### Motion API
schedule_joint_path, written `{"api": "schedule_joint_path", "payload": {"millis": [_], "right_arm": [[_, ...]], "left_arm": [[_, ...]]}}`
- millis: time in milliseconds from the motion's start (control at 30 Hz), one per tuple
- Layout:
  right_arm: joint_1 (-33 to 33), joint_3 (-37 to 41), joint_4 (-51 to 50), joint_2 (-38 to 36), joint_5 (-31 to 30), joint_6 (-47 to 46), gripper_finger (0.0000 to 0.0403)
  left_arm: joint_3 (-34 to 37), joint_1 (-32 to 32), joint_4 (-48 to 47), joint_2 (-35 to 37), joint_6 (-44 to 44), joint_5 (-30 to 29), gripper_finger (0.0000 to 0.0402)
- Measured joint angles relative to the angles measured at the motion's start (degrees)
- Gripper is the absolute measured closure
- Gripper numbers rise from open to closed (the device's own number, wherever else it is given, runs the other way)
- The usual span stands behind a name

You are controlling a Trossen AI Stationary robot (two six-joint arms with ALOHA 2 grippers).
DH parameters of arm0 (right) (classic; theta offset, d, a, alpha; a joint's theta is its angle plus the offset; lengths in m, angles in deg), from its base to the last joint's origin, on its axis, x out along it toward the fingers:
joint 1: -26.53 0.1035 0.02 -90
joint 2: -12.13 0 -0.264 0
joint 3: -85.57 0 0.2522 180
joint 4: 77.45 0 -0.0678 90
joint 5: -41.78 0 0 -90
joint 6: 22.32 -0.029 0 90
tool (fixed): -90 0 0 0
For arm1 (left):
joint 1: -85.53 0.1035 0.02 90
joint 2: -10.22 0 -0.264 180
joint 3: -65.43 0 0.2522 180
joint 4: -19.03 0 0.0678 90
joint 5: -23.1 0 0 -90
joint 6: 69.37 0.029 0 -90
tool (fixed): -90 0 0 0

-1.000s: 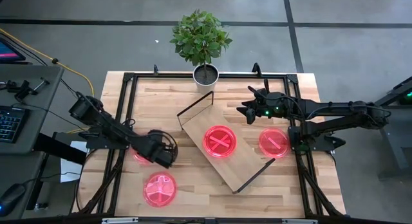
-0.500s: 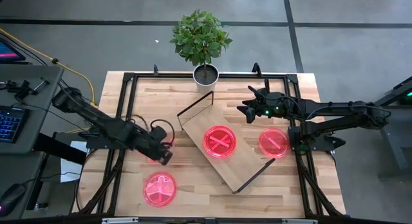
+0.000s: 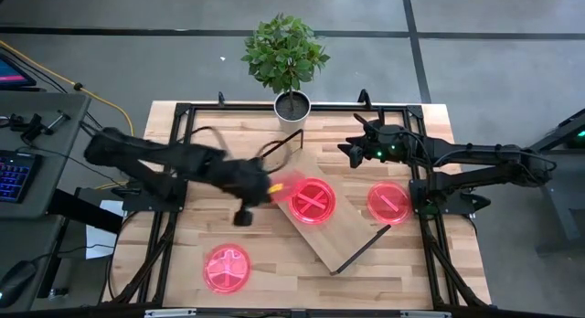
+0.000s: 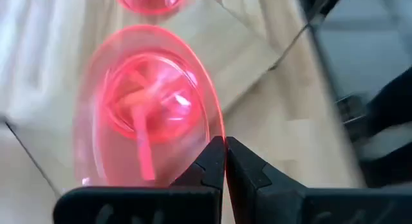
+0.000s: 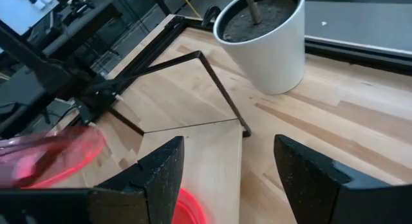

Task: Place and stack plates onto a shelf
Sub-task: Stack the pink plate on top of the other pink plate on the shelf

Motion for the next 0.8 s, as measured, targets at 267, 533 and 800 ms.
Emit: {"api": "schedule_joint_path", "payload": {"millis": [267,533,800], "right_arm": [[-0.51,0.02,-0.03,0.0,1.33,-1.09,0.0178],[-0.51,0.02,-0.27,0.0,1.11,-1.07,0.0178],[-0.51,0.02,-1.07,0.0,1.09,-1.07,0.0178]], "left_arm": [[-4.76,6.17,5.58,-15.41,29.97,1.71,0.0401],[-4.76,5.78,6.18,-23.37,35.65,2.07,0.0401],[-4.74,4.08,9.71,-26.34,36.44,3.28,0.0401]]}}
